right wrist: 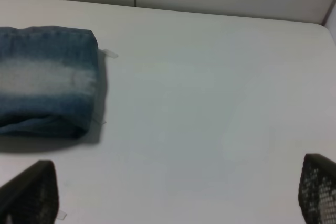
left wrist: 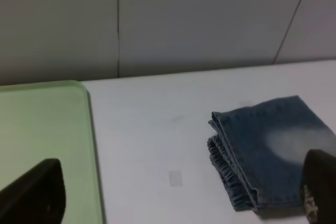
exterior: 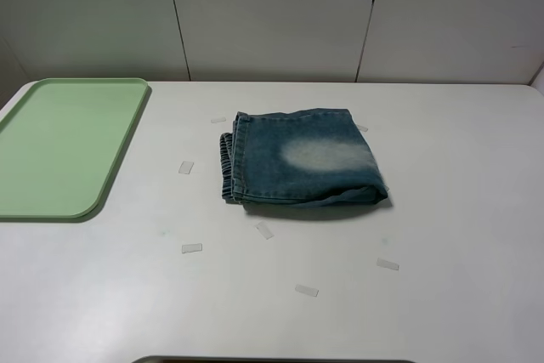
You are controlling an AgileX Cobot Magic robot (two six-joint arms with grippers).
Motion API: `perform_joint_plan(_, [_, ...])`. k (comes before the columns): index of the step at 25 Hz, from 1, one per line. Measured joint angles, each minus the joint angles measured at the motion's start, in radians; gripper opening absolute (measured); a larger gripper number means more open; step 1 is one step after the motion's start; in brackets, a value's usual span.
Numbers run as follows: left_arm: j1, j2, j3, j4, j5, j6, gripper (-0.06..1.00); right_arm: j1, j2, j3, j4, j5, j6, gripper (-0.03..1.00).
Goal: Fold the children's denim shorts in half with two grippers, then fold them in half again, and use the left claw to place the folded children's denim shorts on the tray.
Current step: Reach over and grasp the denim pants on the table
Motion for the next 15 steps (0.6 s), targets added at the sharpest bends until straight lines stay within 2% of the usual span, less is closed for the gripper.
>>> perform_joint_plan(2, [0.000,0.115,-0.042,-0.055,-0.003,0.044,0.88,0.000,0.000,0.000,0.000,0.000,0.000,0.69])
perform_joint_plan(5, [0.000,0.286,-0.071,-0.195,-0.008,0.141,0.88,0.000,0.000,0.000,0.000,0.000,0.000,0.69])
perform_joint_plan(13, [0.000,0.677,-0.075,-0.733,-0.030,0.552,0.88,0.000,0.000,0.000,0.000,0.000,0.000,0.69])
perform_joint_plan(15, [0.000,0.752,-0.075,-0.837,-0.032,0.649,0.88,0.000,0.000,0.000,0.000,0.000,0.000,0.69])
